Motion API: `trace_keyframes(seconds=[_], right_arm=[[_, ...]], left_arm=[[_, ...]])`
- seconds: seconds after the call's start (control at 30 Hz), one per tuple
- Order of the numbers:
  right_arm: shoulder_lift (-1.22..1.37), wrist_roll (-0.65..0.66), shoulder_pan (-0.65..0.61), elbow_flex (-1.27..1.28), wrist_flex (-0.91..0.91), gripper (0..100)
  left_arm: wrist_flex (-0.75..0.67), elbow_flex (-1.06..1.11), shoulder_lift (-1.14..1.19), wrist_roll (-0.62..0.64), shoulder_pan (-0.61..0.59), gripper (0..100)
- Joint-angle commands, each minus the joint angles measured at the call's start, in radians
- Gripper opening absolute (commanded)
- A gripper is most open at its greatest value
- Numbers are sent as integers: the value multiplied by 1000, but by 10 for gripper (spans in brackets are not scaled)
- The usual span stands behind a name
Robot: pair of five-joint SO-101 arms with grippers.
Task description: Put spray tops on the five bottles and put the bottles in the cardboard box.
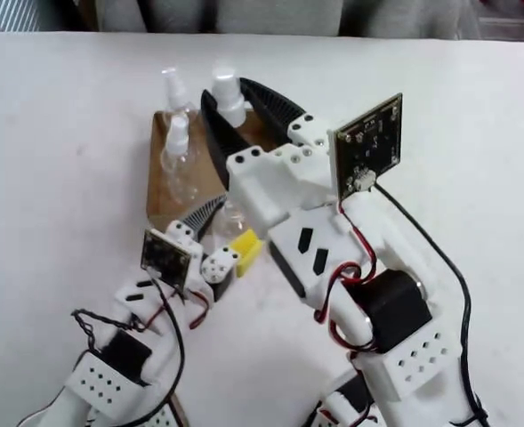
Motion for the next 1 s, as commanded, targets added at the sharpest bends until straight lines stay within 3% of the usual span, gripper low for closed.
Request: trace_keyframes(seconds=[0.0,0.33,0.97], right_arm=[[-12,5,-7,15,-18,18],[-134,8,-5,219,-131,17],[-147,2,-7,430,-186,18]], left_arm=[[-28,-15,7,9,-5,28],[-28,-15,7,9,-5,28],[-28,-17,7,9,-38,28]])
